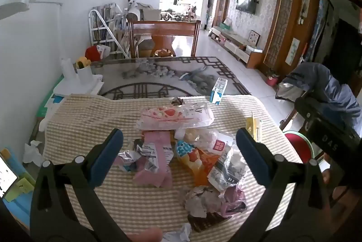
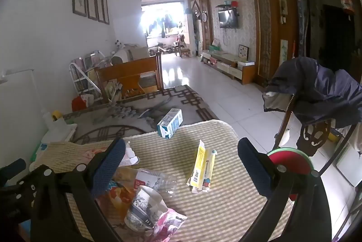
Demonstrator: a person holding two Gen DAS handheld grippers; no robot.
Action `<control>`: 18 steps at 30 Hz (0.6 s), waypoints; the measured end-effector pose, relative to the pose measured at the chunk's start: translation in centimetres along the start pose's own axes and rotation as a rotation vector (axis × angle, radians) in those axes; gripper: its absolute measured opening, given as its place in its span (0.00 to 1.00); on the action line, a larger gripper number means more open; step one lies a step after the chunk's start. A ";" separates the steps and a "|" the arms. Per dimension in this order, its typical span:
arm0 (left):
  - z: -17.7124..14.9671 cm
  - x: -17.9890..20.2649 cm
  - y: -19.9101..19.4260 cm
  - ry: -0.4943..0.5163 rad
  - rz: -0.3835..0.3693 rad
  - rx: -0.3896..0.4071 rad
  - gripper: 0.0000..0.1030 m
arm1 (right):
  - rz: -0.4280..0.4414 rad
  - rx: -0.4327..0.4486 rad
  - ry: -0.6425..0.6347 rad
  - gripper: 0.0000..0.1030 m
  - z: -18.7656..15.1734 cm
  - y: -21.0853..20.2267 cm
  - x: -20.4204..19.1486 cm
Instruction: Collect trash
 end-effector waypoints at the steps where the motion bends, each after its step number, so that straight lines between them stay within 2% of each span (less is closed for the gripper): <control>1: 0.0 0.0 0.0 -0.008 -0.005 -0.002 0.95 | -0.001 0.001 -0.001 0.93 0.0 0.0 0.0; 5: 0.0 -0.1 0.0 -0.004 -0.004 -0.008 0.95 | -0.068 0.054 -0.059 0.93 -0.3 -0.1 0.0; 7: -0.1 -0.2 0.1 -0.004 -0.003 -0.009 0.95 | -0.073 0.069 -0.093 0.93 -0.5 -0.2 -0.3; 12: -0.2 -0.5 0.4 0.001 -0.002 -0.011 0.95 | -0.056 0.037 -0.030 0.93 -0.3 0.1 0.4; 18: -0.7 0.2 0.5 -0.012 -0.001 -0.016 0.95 | -0.002 0.005 -0.034 0.93 -0.5 0.5 -0.6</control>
Point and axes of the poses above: each gripper's, at about its wrist camera, not at the fingertips, and y roughly the way its jaws point, x to its right, z to its top, the point moved 7 cm from there along y, roughly the way its jaws point, and after that the axes turned 1 degree about -z, right-handed, at the moved point
